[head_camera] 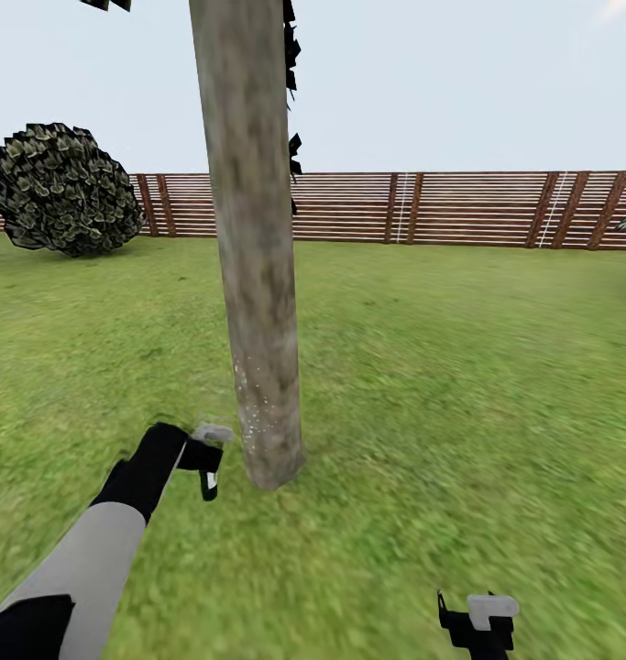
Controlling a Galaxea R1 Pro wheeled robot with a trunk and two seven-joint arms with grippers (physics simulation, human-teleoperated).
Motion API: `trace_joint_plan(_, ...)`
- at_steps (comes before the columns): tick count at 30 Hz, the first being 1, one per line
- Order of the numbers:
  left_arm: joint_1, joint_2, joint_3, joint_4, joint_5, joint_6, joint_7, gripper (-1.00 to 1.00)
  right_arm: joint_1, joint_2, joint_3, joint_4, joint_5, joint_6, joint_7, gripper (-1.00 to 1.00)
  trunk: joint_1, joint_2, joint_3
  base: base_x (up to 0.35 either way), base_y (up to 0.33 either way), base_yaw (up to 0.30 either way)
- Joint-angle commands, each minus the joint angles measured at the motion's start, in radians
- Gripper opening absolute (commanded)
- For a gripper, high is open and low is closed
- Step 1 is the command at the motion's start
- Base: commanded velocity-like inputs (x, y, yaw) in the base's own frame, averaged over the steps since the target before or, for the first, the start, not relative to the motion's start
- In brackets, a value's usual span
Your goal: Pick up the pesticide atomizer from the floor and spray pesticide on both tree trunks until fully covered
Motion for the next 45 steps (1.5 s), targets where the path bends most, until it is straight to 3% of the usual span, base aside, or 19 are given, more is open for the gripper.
trace_joint_plan(1, 0.017, 0.0, 0.0, 0.005, 0.0, -0.005, 0.001, -1.0, 0.0, 0.0, 0.0, 0.0, 0.0, 0.0, 0.0, 1.0, 0.0, 0.0, 0.0, 0.0, 0.0, 0.0)
trace_joint_plan(4, 0.052, -0.001, 0.003, 0.013, -0.002, -0.046, 0.014, -1.0, 0.0, 0.0, 0.0, 0.0, 0.0, 0.0, 0.001, 1.0, 0.0, 0.0, 0.0, 0.0, 0.0, 0.0)
trace_joint_plan(7, 0.069, -0.001, 0.015, 0.017, 0.003, -0.088, 0.104, -1.0, 0.0, 0.0, 0.0, 0.0, 0.003, 0.0, 0.005, 1.0, 0.0, 0.0, 0.0, 0.011, -0.033, 0.0)
trace_joint_plan(14, 0.084, -0.009, 0.019, 0.039, 0.016, -0.103, 0.128, -1.0, 0.0, 0.001, 0.0, -0.002, 0.003, 0.0, 0.005, 1.0, 0.0, 0.0, 0.0, 0.105, -0.227, 0.0)
trace_joint_plan(18, 0.108, -0.005, 0.036, 0.155, 0.045, -0.246, 0.199, -1.0, 0.0, 0.0, 0.0, -0.002, 0.003, 0.0, 0.002, 1.0, 0.0, 0.0, 0.0, 0.123, -0.252, 0.0)
trace_joint_plan(19, 0.109, -0.005, 0.052, 0.182, 0.056, -0.274, 0.226, -1.0, 0.0, 0.0, 0.0, -0.002, 0.003, 0.0, 0.002, 1.0, 0.0, 0.0, 0.0, 0.12, -0.253, 0.0)
trace_joint_plan(20, 0.112, -0.008, 0.104, 0.253, 0.095, -0.353, 0.286, -1.0, 0.0, 0.001, 0.0, -0.003, 0.003, 0.0, 0.001, 1.0, 0.0, 0.0, 0.0, 0.12, -0.253, 0.0)
trace_joint_plan(25, 0.113, -0.017, 0.15, 0.4, 0.128, -0.506, 0.359, -1.0, 0.0, 0.001, 0.0, -0.002, 0.003, 0.0, 0.001, 1.0, 0.0, 0.0, 0.0, 0.109, -0.256, 0.0)
trace_joint_plan(30, 0.115, -0.024, 0.153, 0.425, 0.131, -0.522, 0.437, -1.0, 0.0, 0.002, 0.0, -0.002, 0.003, 0.0, 0.001, 1.0, 0.0, 0.0, 0.0, 0.024, -0.269, 0.049)
trace_joint_plan(45, 0.115, -0.019, 0.155, 0.425, 0.126, -0.522, 0.441, -1.0, 0.0, 0.002, 0.0, -0.001, 0.003, 0.0, 0.0, 1.0, 0.0, 0.0, 0.0, 0.173, -0.232, 0.191)
